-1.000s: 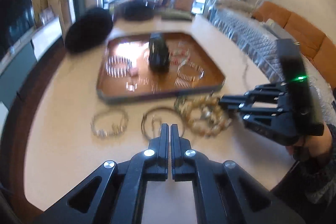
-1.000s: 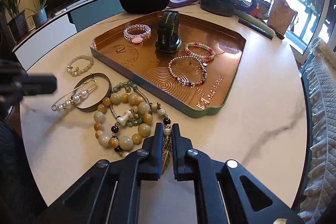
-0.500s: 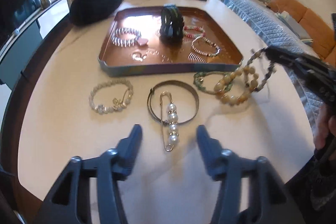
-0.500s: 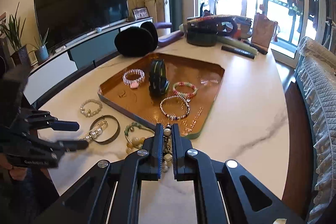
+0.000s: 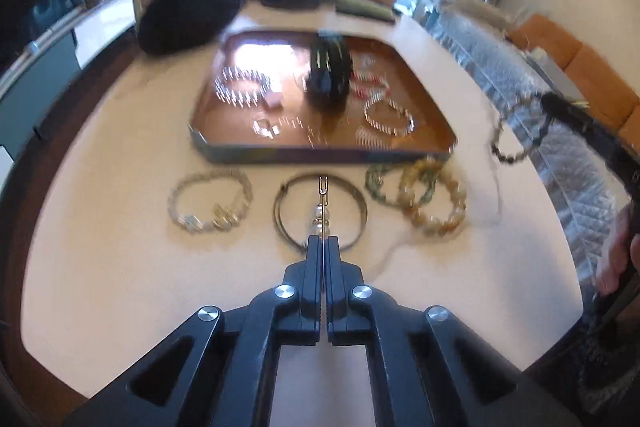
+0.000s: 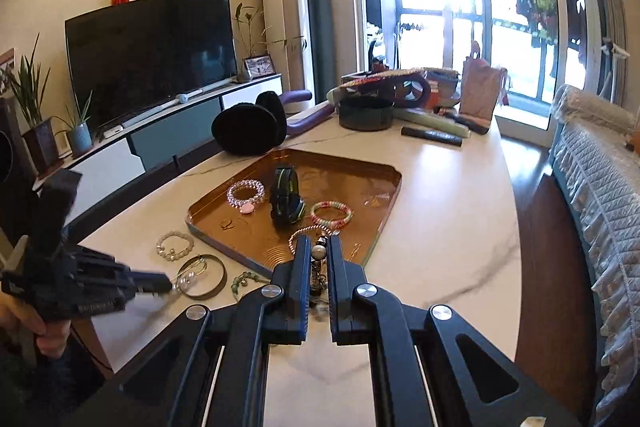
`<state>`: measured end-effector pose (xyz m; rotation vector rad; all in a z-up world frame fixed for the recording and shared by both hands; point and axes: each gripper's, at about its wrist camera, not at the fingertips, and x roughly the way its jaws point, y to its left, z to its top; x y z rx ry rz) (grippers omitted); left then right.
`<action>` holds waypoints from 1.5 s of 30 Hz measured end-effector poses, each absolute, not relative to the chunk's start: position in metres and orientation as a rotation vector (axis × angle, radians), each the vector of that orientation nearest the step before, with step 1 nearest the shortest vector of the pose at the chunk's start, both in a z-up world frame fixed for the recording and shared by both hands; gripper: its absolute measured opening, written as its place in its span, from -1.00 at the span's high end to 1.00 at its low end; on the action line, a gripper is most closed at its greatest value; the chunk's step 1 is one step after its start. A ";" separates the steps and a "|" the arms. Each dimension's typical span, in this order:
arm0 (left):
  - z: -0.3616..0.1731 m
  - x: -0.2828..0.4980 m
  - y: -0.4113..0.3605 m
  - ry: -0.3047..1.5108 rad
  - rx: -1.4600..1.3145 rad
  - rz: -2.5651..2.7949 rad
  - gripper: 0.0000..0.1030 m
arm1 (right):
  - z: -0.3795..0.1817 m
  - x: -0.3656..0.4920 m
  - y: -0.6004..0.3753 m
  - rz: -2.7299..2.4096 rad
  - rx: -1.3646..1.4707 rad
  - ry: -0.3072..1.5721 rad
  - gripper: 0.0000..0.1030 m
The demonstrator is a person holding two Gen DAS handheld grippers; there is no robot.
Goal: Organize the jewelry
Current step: 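Carry the pearl pin and dark bead strand toward the copper tray with both grippers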
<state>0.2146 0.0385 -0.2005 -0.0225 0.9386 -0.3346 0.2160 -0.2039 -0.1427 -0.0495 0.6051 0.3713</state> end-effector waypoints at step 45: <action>-0.171 0.313 0.043 0.846 -0.173 -0.304 0.98 | -0.161 0.290 -0.176 0.412 0.116 0.735 0.87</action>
